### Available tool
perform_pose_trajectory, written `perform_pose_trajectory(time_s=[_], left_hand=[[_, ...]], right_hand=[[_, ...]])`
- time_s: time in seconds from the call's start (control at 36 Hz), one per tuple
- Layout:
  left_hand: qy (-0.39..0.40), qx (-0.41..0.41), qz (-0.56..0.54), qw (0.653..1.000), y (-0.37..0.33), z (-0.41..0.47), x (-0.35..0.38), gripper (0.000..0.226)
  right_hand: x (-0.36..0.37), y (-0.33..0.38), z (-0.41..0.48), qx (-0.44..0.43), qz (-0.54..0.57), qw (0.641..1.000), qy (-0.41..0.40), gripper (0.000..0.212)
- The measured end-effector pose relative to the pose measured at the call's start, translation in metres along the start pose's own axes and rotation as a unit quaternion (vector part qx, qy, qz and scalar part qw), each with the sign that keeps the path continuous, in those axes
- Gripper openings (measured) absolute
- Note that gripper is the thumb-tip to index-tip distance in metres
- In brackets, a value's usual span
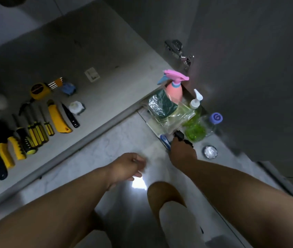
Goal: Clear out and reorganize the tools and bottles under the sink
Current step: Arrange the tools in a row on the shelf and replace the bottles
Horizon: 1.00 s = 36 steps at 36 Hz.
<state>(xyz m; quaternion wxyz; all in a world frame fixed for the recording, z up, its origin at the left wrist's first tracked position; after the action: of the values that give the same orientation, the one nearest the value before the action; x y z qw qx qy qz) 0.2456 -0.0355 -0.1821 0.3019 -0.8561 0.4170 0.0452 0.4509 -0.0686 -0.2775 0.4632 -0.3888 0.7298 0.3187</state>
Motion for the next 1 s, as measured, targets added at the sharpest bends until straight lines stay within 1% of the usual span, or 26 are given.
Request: perform_pose_trajectory(time_s=[0.03, 0.08, 0.17, 0.22, 0.28, 0.33, 0.42, 0.47, 0.53, 0.56, 0.58, 0.64, 0.67, 0.69, 0.72, 0.78, 0.86, 1.0], left_hand=[[-0.012, -0.006, -0.005, 1.0, 0.004, 0.003, -0.001, 0.019], [-0.024, -0.015, -0.011, 1.0, 0.011, 0.008, -0.005, 0.018], [-0.027, -0.027, -0.029, 0.999, 0.016, 0.015, -0.009, 0.017], [-0.019, -0.037, -0.055, 0.998, 0.018, 0.02, -0.009, 0.019], [-0.009, -0.046, -0.082, 0.996, 0.021, 0.024, -0.007, 0.025], [-0.007, -0.05, -0.115, 0.992, 0.023, 0.028, -0.005, 0.028], [-0.016, -0.066, -0.191, 0.979, 0.024, 0.03, -0.003, 0.021], [-0.018, -0.062, -0.222, 0.973, 0.023, 0.028, -0.004, 0.017], [-0.024, -0.044, -0.224, 0.973, 0.023, 0.028, -0.006, 0.016], [-0.029, -0.034, -0.216, 0.975, 0.023, 0.027, -0.008, 0.015], [-0.034, -0.025, -0.205, 0.978, 0.024, 0.027, -0.01, 0.015], [-0.04, -0.012, -0.186, 0.982, 0.026, 0.028, -0.014, 0.015], [-0.042, -0.005, -0.179, 0.983, 0.027, 0.028, -0.015, 0.015], [-0.046, 0.002, -0.176, 0.983, 0.028, 0.028, -0.016, 0.016], [-0.051, 0.009, -0.177, 0.983, 0.029, 0.028, -0.017, 0.017], [-0.062, 0.016, -0.181, 0.981, 0.03, 0.028, -0.019, 0.018], [-0.065, 0.028, -0.169, 0.983, 0.03, 0.028, -0.02, 0.018], [-0.059, 0.054, -0.158, 0.984, 0.027, 0.026, -0.025, 0.017]], right_hand=[[0.001, 0.001, 0.0, -0.006, -0.003, 1.0, 0.0, 0.032], [0.001, 0.003, -0.003, -0.012, 0.038, 0.999, 0.023, 0.031], [0.002, 0.014, -0.015, -0.034, 0.149, 0.984, 0.095, 0.037], [0.002, 0.024, -0.028, -0.04, 0.246, 0.96, 0.127, 0.028], [0.001, 0.032, -0.039, -0.062, 0.305, 0.943, 0.12, 0.021], [-0.001, 0.039, -0.049, -0.09, 0.347, 0.926, 0.116, 0.023], [-0.005, 0.044, -0.06, -0.121, 0.399, 0.9, 0.123, 0.02], [-0.006, 0.043, -0.063, -0.127, 0.418, 0.891, 0.119, 0.021], [-0.007, 0.04, -0.062, -0.107, 0.439, 0.886, 0.108, 0.026], [-0.008, 0.036, -0.059, -0.096, 0.432, 0.893, 0.087, 0.029], [-0.008, 0.031, -0.055, -0.092, 0.403, 0.909, 0.048, 0.03], [-0.012, 0.017, -0.045, -0.105, 0.262, 0.957, -0.065, 0.02], [-0.014, 0.01, -0.04, -0.099, 0.197, 0.97, -0.102, 0.026], [-0.015, 0.003, -0.036, -0.086, 0.151, 0.977, -0.121, 0.038], [-0.015, -0.002, -0.031, -0.07, 0.118, 0.983, -0.121, 0.049], [-0.015, -0.009, -0.024, -0.053, 0.063, 0.991, -0.107, 0.058], [-0.013, -0.016, -0.016, -0.062, 0.018, 0.996, -0.067, 0.059], [-0.008, -0.019, -0.014, -0.06, -0.001, 0.998, -0.022, 0.055]])
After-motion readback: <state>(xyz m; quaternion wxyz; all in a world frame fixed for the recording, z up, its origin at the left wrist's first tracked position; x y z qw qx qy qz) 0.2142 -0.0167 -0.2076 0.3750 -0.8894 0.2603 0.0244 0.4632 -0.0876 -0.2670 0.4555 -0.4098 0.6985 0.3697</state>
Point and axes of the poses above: each hand's wrist, its own z-axis towards the middle knuckle, its own x-axis out of the palm, y = z × x, the point moved 2 cm from there along z, towards the middle knuckle, and after that the axes turned 11 degrees about -y, right-handed, at the moved point
